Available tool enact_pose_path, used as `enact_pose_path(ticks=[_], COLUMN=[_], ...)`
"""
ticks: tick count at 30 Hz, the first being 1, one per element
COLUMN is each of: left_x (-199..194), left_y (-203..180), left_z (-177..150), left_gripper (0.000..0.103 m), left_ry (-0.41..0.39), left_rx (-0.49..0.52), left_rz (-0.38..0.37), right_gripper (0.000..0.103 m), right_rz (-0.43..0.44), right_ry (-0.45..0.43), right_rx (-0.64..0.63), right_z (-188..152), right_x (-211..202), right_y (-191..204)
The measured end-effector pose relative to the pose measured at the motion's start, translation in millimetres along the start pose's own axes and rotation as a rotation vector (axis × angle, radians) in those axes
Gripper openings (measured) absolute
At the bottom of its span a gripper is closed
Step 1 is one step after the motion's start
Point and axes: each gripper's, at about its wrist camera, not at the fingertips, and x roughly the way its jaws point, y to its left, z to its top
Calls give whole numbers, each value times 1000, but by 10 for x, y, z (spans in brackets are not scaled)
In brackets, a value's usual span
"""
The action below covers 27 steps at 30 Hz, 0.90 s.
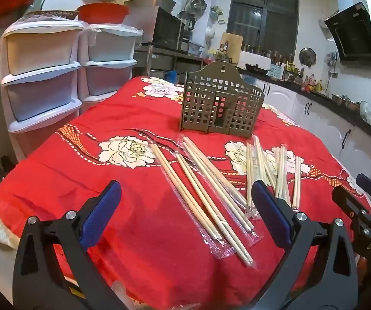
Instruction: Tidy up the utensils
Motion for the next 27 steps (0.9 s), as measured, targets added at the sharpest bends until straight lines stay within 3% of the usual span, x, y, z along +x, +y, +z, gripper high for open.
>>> enact_pose_path(ticks=[27], left_x=[-33], left_y=[23], left_z=[42], left_gripper=[93], left_ry=[-2], left_rx=[-3], left_rz=[-1], right_gripper=[97], right_rz=[4], right_ry=[11], right_rx=[23], right_z=[-17], right_x=[23], right_y=[-32])
